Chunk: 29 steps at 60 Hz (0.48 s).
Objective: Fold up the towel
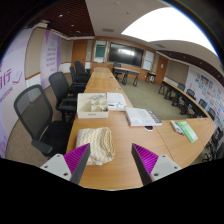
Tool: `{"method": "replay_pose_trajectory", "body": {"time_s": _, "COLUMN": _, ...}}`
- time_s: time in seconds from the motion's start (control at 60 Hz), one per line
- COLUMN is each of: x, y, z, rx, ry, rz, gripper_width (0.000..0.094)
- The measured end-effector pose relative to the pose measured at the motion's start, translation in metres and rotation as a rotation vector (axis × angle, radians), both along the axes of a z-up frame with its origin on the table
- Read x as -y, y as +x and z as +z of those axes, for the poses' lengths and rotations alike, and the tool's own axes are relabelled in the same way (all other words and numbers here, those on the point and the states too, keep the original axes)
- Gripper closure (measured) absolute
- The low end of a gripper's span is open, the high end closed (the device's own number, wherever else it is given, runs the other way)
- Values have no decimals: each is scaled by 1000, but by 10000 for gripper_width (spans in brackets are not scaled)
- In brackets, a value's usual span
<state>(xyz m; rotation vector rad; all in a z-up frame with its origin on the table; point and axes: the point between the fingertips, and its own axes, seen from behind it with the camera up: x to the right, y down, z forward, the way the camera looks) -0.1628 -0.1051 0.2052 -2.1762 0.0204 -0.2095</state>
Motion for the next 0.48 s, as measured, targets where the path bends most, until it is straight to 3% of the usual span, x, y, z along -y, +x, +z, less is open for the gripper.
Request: {"method": "replay_pose_trajectory", "body": {"time_s": 0.483, "x": 18, "y": -12, "z": 12, "rx": -31, "ry": -9, "rz": 14, "gripper_width": 89}}
